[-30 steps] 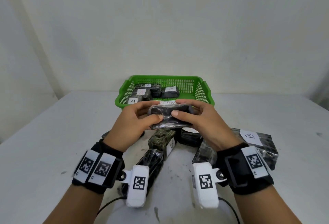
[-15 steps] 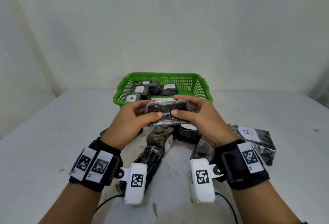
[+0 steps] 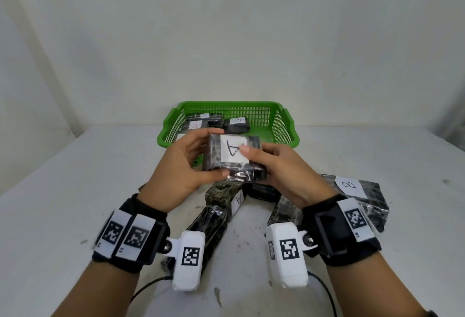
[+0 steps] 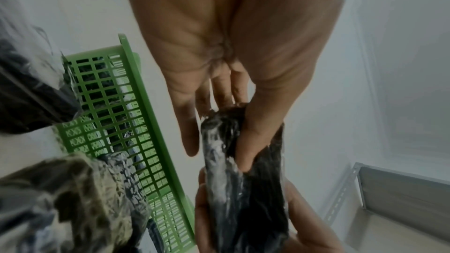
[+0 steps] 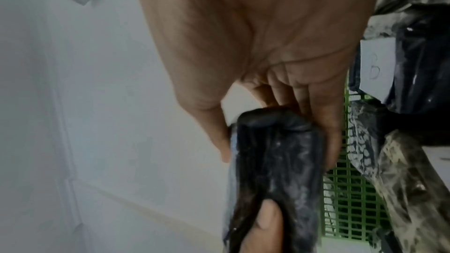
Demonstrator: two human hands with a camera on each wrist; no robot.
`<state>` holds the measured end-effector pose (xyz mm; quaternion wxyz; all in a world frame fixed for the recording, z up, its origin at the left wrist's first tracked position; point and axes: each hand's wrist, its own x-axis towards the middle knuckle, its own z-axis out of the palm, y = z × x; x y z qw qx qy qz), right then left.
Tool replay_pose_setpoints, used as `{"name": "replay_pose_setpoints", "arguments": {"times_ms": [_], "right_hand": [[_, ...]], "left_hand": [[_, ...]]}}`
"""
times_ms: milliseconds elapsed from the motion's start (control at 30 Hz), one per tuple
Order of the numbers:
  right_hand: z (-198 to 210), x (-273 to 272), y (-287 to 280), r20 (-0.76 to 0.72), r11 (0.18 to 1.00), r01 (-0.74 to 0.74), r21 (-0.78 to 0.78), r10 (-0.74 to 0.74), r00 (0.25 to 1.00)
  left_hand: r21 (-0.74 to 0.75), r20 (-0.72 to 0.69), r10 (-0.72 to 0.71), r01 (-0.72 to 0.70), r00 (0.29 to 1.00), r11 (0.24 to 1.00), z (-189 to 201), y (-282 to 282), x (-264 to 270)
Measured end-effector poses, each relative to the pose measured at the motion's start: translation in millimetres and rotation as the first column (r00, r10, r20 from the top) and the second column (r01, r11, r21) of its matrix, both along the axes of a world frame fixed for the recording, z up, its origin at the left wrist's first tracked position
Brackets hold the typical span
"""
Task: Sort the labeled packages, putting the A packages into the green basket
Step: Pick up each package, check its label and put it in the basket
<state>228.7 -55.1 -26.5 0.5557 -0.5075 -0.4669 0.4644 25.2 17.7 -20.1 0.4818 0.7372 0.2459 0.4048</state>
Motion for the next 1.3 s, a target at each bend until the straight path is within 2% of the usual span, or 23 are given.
{"name": "replay_pose_setpoints", "arguments": {"times_ms": [100, 167, 267, 400, 600, 733, 1033, 1133, 1300], "right_hand": [[-4.0, 1.5, 0.6, 0.045, 0.996, 0.078, 0.045, -0.08, 0.996], [-3.5, 1.6, 0.3, 0.1, 0.991, 0.117, 0.07, -0.123, 0.987], [-1.8, -1.0, -0.1, 0.115, 0.991, 0.116, 0.07, -0.124, 0.986], [-0.6, -3.7, -2.6, 0.152, 0.986, 0.137, 0.09, -0.15, 0.977], [-2.7, -1.6, -1.4, 0.187, 0.996, 0.071, 0.049, -0.079, 0.979], [-4.4, 1.2, -0.7, 0.204, 0.997, 0.057, 0.056, -0.067, 0.977], [-3.0, 0.2, -2.3, 0.171, 0.981, 0.096, 0.167, -0.125, 0.977], [-1.9, 0.2, -1.2, 0.167, 0.99, 0.055, 0.131, -0.077, 0.983], [-3.7, 1.9, 1.6, 0.06, 0.999, 0.025, 0.04, -0.027, 0.998]], "left_hand": [[-0.08, -0.026, -0.076, 0.073, 0.997, 0.994, -0.1, -5.1, 2.4], [-0.13, -0.023, -0.054, 0.051, 0.998, 0.99, 0.2, -5.3, 4.3], [-0.141, -0.015, 0.0, -0.002, 1.0, 0.99, -1.3, -2.1, 4.7], [-0.125, -0.009, -0.023, 0.022, 1.0, 0.992, -2.4, -1.1, 3.4], [-0.134, 0.044, 0.046, -0.039, 0.998, 0.99, -2.9, 1.3, 1.7], [-0.147, 0.023, 0.015, -0.011, 1.0, 0.989, -1.2, 1.3, 0.1], [-0.075, 0.023, -0.005, 0.007, 1.0, 0.997, 0.8, -0.8, -1.8], [-0.018, 0.048, 0.015, -0.014, 0.999, 1.0, -0.5, 1.0, -3.0], [0.034, 0.01, -0.053, 0.053, 0.999, 0.998, 0.3, -0.1, -4.1]]}}
